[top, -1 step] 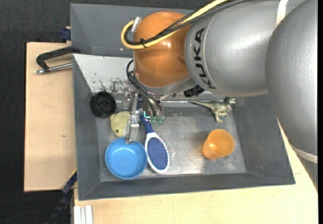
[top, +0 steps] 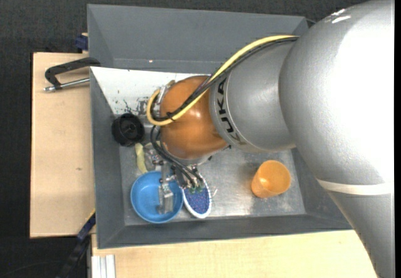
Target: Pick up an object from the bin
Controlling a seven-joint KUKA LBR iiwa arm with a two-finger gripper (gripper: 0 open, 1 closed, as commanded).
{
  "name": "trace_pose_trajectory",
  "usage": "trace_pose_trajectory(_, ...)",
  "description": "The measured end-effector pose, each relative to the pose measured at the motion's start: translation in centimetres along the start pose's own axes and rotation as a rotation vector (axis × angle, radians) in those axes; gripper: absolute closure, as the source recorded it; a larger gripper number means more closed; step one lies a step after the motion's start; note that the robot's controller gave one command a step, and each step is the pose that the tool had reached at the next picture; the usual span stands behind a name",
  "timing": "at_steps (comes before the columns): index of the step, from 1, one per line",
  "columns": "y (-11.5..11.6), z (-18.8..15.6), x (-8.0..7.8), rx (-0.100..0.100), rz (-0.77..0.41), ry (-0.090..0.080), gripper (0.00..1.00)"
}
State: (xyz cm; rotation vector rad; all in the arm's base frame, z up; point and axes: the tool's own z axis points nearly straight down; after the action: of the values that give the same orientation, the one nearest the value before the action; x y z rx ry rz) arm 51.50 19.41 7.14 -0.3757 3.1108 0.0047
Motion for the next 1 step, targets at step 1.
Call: trace_pose_trajectory(1,0.02,-0.72,-0.6,-0.003,0.002,-0.019,1.0)
